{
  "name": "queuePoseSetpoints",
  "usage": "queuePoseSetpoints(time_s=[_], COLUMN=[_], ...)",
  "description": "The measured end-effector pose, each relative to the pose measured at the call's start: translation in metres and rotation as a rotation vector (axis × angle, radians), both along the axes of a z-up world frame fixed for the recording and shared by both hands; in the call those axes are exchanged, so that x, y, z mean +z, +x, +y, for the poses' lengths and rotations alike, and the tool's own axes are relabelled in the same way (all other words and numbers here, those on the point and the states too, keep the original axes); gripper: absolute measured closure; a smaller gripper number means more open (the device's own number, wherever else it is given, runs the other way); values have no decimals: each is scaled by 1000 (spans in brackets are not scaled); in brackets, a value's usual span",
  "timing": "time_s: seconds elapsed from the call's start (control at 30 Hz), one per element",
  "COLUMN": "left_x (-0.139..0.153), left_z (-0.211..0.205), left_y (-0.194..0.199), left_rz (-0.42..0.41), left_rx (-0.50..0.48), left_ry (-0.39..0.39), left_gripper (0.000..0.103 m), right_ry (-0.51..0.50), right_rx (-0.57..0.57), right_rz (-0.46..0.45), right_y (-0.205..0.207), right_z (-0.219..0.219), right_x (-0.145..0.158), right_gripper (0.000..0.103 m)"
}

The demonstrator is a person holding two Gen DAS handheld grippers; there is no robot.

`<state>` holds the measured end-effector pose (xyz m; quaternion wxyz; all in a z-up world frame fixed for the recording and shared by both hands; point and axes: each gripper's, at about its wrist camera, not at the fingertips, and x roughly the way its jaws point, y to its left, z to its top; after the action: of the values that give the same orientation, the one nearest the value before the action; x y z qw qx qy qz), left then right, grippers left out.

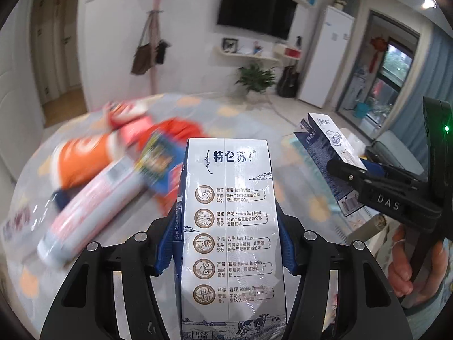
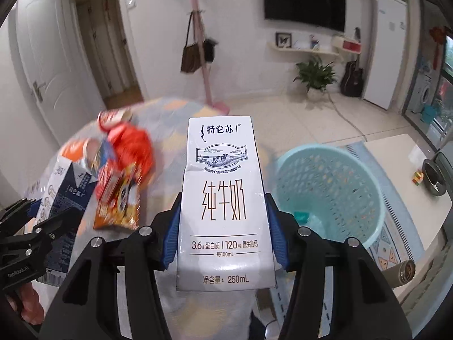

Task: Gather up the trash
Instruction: 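Carry both milk cartons over the basket and release them inside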

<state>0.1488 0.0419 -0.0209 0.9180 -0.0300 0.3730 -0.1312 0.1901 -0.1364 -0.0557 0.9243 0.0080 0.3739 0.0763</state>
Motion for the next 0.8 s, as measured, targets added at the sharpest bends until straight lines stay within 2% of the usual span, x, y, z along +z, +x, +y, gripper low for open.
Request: queuePoseSetpoints(time_s=[0.23,0.43,0.6,0.8], left_x=[23,25,11,-26], left_z=[-73,-136,-181,-218], left_y=[33,69,100,137], left_rz=[-58,-55,-2,88], left_rx=[-117,-201,-254,-279], left_ry=[8,-5,-28,-31], left_gripper=[46,46,46,46], right_ry=[3,57,99,131], right_rx=[-113,-224,-319,-411], right_rz=[-61,-49,-2,87], right_y=[9,23,36,52], right_z=[-61,-122,-164,-199], right_x=[18,14,-7,-43], right_gripper=[52,53,52,52])
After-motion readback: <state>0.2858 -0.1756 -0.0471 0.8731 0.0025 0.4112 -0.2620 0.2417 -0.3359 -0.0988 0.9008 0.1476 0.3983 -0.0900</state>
